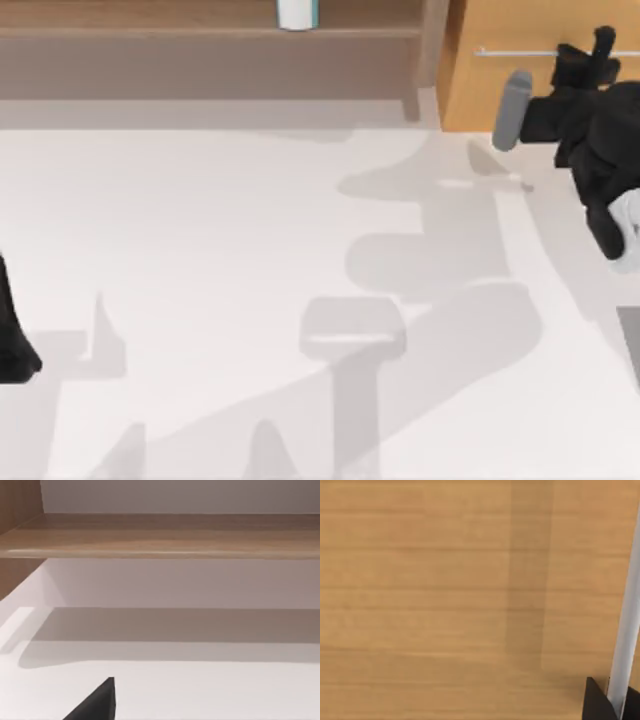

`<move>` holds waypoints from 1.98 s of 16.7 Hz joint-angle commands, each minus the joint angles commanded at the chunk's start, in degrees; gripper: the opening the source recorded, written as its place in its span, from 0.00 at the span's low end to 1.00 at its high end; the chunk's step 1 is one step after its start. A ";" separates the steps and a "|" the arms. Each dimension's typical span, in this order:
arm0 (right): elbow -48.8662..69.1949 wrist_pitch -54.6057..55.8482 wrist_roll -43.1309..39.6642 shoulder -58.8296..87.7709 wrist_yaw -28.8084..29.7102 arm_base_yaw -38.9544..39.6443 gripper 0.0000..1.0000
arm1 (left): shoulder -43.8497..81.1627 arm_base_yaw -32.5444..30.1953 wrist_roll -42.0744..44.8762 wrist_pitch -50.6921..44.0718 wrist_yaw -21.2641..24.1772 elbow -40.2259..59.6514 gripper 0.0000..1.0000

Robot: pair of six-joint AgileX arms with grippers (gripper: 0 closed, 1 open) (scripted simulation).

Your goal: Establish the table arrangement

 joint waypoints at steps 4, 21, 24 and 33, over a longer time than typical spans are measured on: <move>0.00 0.00 0.00 0.00 0.00 0.00 0.30 | 0.00 0.00 0.00 0.00 0.00 0.00 1.00; 0.00 0.00 0.00 0.00 0.00 0.00 1.00 | 0.00 0.00 0.00 0.00 0.00 0.00 1.00; -2.09 -0.08 0.51 -0.05 -0.03 0.67 1.00 | 0.00 0.00 0.00 0.00 0.00 0.00 1.00; -10.29 4.92 0.63 -4.04 0.92 1.63 1.00 | 0.00 0.00 0.00 0.00 0.00 0.00 1.00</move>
